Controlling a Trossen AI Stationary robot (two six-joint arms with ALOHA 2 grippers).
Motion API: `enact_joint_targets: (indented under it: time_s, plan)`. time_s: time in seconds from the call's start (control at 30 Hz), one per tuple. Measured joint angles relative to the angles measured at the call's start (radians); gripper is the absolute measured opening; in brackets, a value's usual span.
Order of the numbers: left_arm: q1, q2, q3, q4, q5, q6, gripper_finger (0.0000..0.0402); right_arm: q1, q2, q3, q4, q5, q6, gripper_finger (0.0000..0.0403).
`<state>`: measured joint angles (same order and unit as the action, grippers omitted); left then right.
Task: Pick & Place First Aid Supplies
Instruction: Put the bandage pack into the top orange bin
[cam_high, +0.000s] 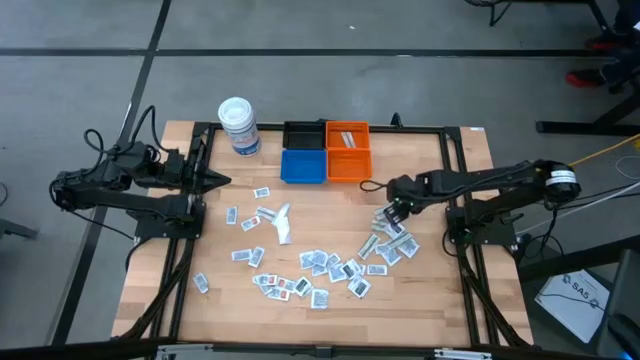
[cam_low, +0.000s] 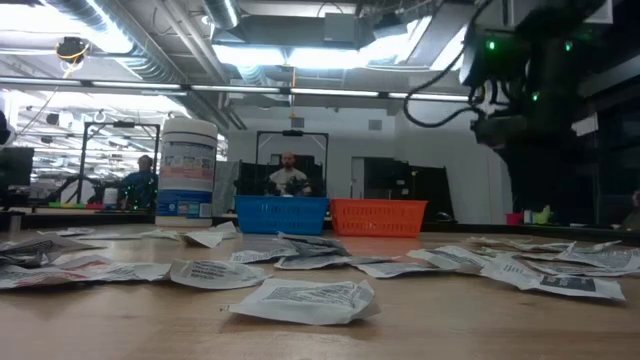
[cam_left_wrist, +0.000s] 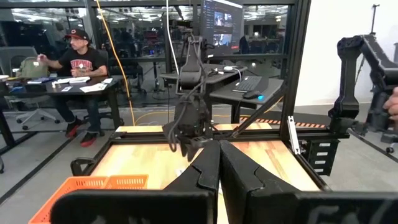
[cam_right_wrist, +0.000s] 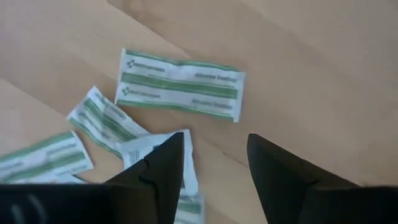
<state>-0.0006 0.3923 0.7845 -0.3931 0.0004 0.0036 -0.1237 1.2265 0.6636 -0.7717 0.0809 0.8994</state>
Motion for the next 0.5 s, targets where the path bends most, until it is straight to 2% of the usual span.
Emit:
enact_joint_targets:
  time_s: [0.23,0.5]
  plan:
    - [0.0,0.0,0.0,0.0,0.0,0.001,0.0004,-0.087,-0.008,-0.128,0.193,-0.084,0.044,0.0177]
    - [0.0,0.0,0.0,0.0,0.0,0.001,0.0004,-0.131,-0.017,-0.174,0.253,-0.094,0.061,0.0177]
